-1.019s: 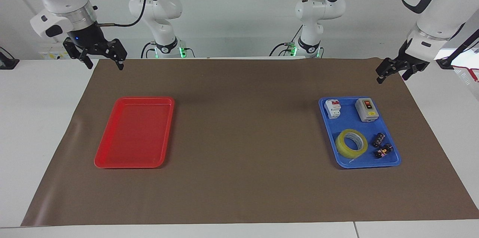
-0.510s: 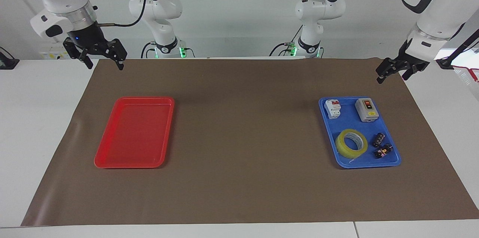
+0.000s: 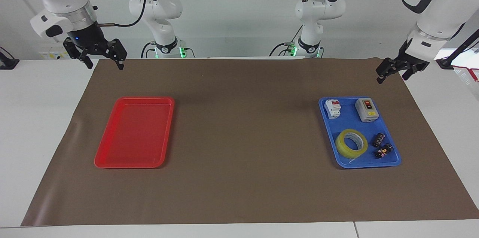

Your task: Place and move tape with both arms

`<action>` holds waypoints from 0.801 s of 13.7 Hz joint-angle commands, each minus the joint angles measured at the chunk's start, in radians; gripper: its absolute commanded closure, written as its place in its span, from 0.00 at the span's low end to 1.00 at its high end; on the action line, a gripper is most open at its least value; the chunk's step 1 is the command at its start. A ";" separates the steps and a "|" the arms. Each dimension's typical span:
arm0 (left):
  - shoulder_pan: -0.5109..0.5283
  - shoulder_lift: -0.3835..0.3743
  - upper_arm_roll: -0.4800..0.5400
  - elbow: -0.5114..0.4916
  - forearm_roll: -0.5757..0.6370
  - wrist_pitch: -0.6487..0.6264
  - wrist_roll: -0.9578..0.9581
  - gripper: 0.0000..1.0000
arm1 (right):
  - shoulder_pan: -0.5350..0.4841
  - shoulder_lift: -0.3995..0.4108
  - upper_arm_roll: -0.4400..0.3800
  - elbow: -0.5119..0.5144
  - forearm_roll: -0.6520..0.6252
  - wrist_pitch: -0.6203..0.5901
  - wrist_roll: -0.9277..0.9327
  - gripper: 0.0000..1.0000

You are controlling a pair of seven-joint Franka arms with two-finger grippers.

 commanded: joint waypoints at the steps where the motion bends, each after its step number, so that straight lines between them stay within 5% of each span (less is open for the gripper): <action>1: -0.002 -0.025 -0.001 -0.031 0.023 0.017 -0.003 0.00 | -0.015 -0.009 0.005 -0.010 0.015 -0.002 -0.029 0.00; 11: -0.009 -0.024 -0.001 -0.028 0.023 0.022 0.000 0.00 | -0.014 -0.009 0.005 -0.011 0.015 -0.002 -0.028 0.00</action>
